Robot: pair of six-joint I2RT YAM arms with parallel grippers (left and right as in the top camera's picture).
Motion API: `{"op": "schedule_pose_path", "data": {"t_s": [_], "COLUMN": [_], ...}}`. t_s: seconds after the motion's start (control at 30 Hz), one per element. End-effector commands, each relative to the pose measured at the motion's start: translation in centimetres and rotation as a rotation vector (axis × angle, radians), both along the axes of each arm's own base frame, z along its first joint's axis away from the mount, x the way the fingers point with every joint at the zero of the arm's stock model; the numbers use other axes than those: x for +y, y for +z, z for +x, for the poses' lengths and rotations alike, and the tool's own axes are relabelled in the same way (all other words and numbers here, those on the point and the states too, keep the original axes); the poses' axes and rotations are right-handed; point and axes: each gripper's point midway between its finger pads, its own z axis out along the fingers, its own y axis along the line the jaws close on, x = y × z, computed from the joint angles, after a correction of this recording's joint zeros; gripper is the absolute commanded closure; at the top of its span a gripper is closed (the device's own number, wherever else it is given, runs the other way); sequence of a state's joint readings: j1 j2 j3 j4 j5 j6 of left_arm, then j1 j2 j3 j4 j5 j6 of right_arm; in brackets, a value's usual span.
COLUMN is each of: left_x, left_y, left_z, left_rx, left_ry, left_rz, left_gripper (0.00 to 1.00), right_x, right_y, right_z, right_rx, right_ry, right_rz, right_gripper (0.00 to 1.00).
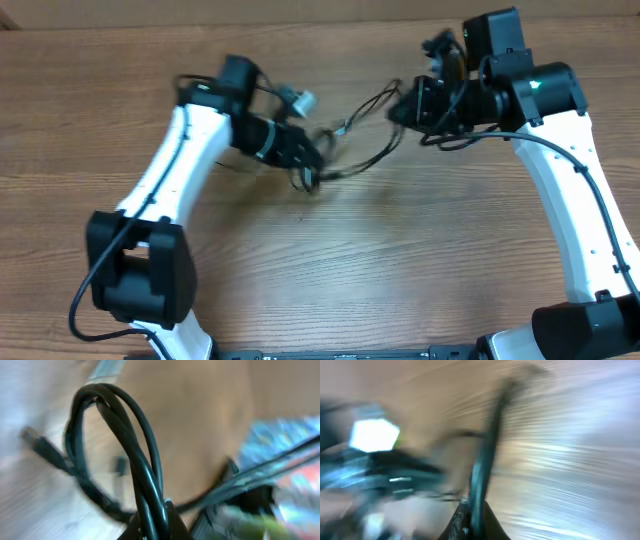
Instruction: Untangle cables
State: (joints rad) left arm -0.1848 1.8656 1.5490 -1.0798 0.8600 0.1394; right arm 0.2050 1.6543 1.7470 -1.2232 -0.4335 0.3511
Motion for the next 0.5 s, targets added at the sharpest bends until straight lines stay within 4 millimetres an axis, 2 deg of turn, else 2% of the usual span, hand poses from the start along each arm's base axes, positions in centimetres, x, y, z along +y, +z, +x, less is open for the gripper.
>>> {"op": "schedule_pose_path", "data": {"t_s": [0.0,0.1,0.17,0.23,0.37,0.47], "left_x": [5.3,7.2,8.1,8.6,8.9,8.9], "left_y": [2.5,4.8,7.1,9.2,16.1,18.7], "left_z": [3.9,5.1,5.7,6.2,5.7,4.7], "left_rx": [-0.036,-0.095,-0.172,-0.249,-0.467,-0.542], "left_ry": [0.273,0.352,0.391,0.409,0.428,0.432], "left_rz": [0.138,0.133,0.119,0.107,0.059,0.042], "left_gripper": [0.96,0.96,0.96,0.96,0.96,0.96], "right_x": [-8.3,-11.6,-12.6,-12.9,-12.9,-13.1], "right_y": [-0.9,-1.5,-2.4,-3.4,-6.4,-7.8], "right_z": [1.9,1.2,0.6,0.1,-0.8,-0.9], "right_rx": [-0.003,0.035,0.064,0.095,0.159,0.18], "right_ry": [-0.37,-0.479,-0.499,-0.501,-0.489,-0.51], "right_rz": [-0.282,-0.392,-0.437,-0.452,-0.472,-0.473], "right_gripper": [0.96,0.96,0.96,0.96,0.96,0.96]}}
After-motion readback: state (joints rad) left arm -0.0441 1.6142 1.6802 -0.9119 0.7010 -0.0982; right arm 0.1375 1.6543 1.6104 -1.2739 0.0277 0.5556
